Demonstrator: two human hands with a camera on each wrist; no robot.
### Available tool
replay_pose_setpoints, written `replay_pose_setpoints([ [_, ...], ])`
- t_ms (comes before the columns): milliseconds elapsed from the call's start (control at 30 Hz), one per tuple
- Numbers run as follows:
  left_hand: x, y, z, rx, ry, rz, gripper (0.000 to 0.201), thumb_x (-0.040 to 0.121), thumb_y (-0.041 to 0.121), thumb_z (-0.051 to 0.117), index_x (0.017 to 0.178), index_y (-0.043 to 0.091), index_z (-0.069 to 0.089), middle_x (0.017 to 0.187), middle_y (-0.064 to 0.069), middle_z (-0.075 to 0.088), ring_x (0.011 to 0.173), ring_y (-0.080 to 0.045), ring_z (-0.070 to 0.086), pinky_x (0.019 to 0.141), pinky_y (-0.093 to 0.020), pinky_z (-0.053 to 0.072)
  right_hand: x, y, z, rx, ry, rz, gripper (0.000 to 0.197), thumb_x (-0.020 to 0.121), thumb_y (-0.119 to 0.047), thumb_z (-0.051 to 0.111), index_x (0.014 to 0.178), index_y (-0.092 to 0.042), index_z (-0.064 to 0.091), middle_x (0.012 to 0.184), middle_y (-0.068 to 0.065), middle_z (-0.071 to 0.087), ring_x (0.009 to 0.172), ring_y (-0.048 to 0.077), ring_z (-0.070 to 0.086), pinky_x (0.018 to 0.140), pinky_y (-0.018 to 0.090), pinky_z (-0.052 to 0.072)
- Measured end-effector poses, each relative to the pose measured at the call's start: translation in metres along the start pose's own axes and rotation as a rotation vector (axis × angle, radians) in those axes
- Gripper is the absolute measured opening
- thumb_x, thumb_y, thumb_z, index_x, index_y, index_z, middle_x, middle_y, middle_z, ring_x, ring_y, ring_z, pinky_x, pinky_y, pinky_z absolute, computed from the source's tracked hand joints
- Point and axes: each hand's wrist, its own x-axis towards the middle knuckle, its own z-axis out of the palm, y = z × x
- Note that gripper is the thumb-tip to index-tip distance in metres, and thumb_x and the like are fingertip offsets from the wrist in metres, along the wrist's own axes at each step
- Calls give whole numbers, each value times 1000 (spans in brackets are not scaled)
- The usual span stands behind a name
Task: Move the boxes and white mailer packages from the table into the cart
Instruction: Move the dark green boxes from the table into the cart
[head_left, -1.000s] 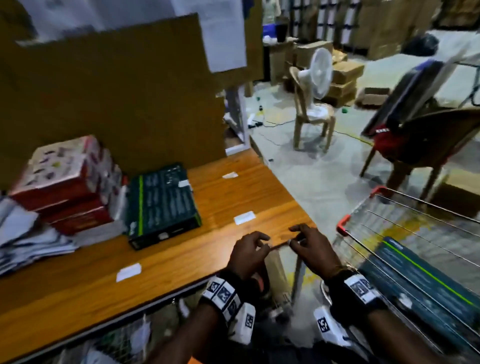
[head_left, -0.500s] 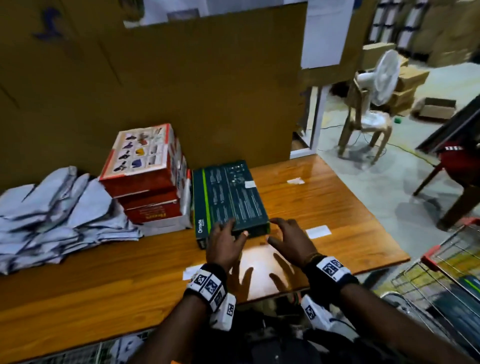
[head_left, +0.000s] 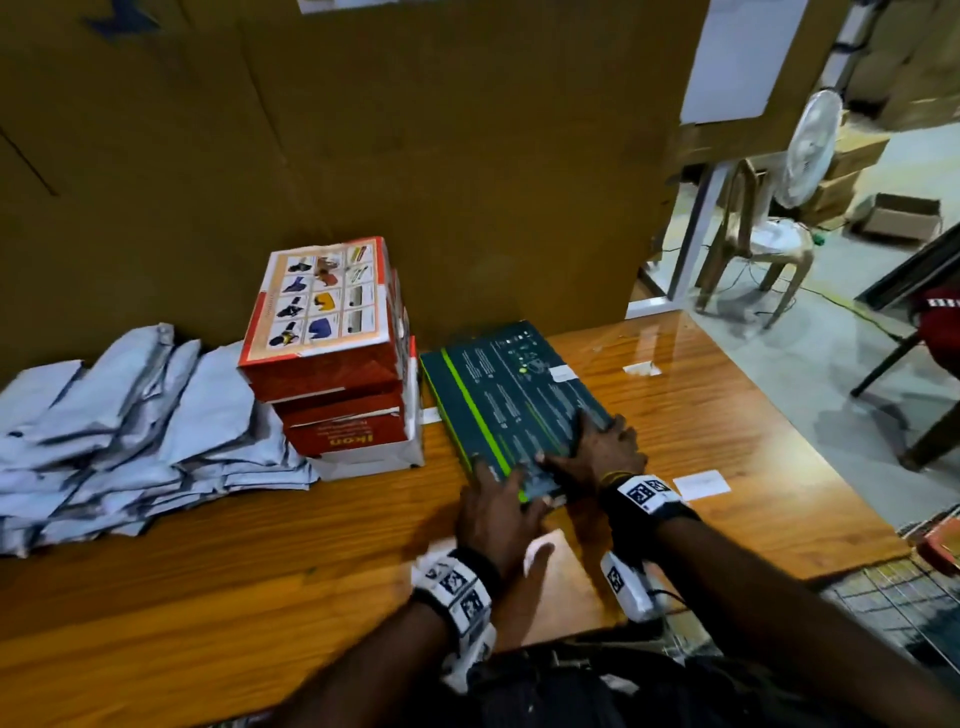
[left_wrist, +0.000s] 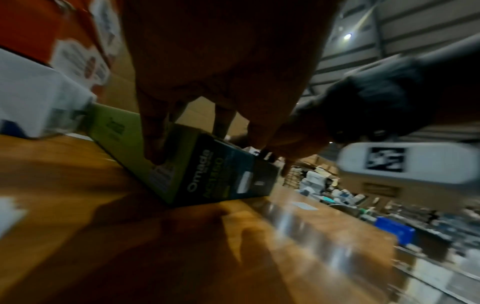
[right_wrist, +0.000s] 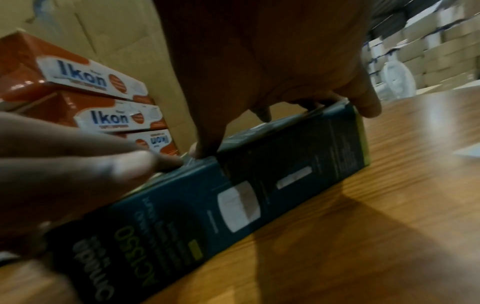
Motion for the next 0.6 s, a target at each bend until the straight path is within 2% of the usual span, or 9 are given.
replay_pose_setpoints([
  [67,-15,10,8,-16,-59,69,60,92,58,47,146,37,34,159,-18,9,135,-42,34,109,-41,34,5,10,-2,-26,-7,12,111,58,-86,60,148,-37,16,159,20,4,145,44,9,109,64,26],
  [133,-23,18,8,-25,-76,94,56,89,60,47,140,37,42,151,-13,24,127,-37,46,102,-39,39,7,24,-7,-50,-36,-10,114,55,-86,63,148,-39,16,159,18,5,145,43,7,107,66,28],
  [233,-11,28,-2,74,-2,159,49,86,62,45,125,36,56,125,-3,52,111,-27,57,95,-38,40,5,47,-17,-98,-85,-28,115,57,-84,64,150,-43,11,160,15,2,146,42,3,106,67,25],
  [333,18,34,-13,75,73,230,47,85,59,51,125,36,59,121,0,62,115,-24,56,97,-36,37,-2,68,-25,-137,-136,-54,115,60,-82,65,151,-46,4,162,11,-9,148,40,-4,110,66,21],
  [400,39,36,-17,75,15,258,49,84,58,56,130,39,55,126,-2,57,121,-24,50,102,-37,34,-7,87,-30,-132,-175,-79,114,62,-79,67,150,-48,3,161,9,-15,147,40,-9,112,66,18],
  [467,61,35,-18,118,-70,252,57,82,59,60,135,43,48,137,-10,46,131,-30,41,109,-42,31,-10,107,-36,-141,-208,-102,114,60,-78,69,149,-51,3,161,8,-17,147,39,-12,113,66,15],
  [533,78,32,-22,107,-174,189,70,75,65,65,139,50,40,157,-16,20,145,-39,19,117,-53,17,-14,124,-44,-162,-211,-99,114,57,-79,71,147,-55,5,161,9,-17,147,39,-11,113,66,15],
  [600,91,22,-27,50,-231,118,80,66,74,67,137,56,35,162,-11,2,147,-42,7,118,-59,8,-19,137,-52,-165,-198,-68,112,57,-77,72,146,-57,8,161,12,-16,147,40,-10,113,65,16],
])
